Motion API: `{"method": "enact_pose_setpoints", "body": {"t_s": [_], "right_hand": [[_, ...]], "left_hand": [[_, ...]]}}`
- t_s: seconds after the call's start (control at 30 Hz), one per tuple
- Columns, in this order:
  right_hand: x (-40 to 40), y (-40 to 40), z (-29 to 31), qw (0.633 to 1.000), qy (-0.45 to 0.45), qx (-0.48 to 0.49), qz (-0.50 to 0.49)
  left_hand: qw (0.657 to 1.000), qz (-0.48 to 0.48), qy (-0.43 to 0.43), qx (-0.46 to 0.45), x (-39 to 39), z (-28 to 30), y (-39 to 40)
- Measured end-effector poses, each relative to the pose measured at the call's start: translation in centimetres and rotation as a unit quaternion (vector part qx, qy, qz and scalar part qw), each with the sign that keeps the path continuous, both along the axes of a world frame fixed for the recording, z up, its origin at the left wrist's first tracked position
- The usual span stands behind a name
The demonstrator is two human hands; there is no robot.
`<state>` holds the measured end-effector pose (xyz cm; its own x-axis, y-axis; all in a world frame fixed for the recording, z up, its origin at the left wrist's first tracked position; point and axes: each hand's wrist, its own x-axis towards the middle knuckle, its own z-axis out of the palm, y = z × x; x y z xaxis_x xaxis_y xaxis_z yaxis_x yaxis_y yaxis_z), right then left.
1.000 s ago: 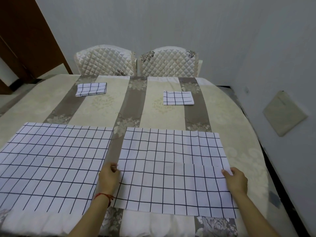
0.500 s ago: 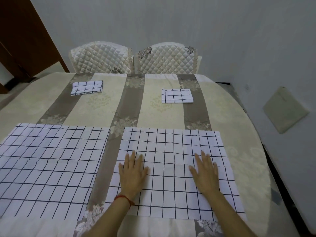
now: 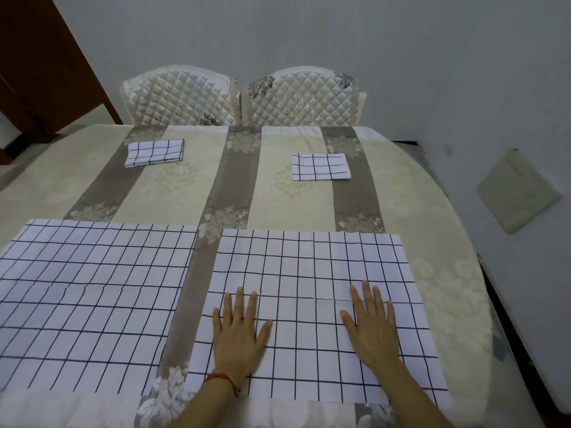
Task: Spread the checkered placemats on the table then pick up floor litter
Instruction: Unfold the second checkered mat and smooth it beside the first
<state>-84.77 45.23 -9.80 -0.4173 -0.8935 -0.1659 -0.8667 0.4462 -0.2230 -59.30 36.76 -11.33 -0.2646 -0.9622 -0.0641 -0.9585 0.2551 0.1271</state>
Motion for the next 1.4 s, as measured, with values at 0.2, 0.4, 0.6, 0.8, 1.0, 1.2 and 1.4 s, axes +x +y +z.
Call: {"method": "enact_pose_setpoints", "body": {"t_s": [0.2,0.4,0.6,0.8,1.0,1.2,1.4], "right_hand": [[0.5,-0.8,0.7,0.999,0.038,-0.038,0.011],[2.7,-4.4,0.9,0.983,0.054,-0.045,0.169],[-3.7,-6.9,0.2,0.994,0.001,-0.017,0.107],[-2.7,-7.4,1.9,0.996,0.033,-0.075,0.039],[-0.6,-8.1,0.5,0.979,0.008,-0.040,0.202],[-5.5,-8.5,1.1,0.998,0.030,-0.032,-0.048],[0.2,-2.2,-0.3,0.992,0.023,-0.069,0.099]], "left_hand": [[0.998,-0.024,0.034,-0.039,-1.8,1.3,-0.2],[0.992,-0.128,-0.001,0.010,-7.7,1.6,-1.8],[0.993,-0.117,0.001,-0.019,-7.7,-0.2,-1.7],[0.994,-0.111,0.009,-0.020,-7.8,-0.3,-1.5],[0.995,-0.099,0.006,-0.006,-7.9,-0.3,-1.6],[0.995,-0.096,-0.006,0.007,-7.9,0.0,-1.6],[0.995,-0.100,0.000,-0.001,-7.9,-0.3,-1.6]]}}
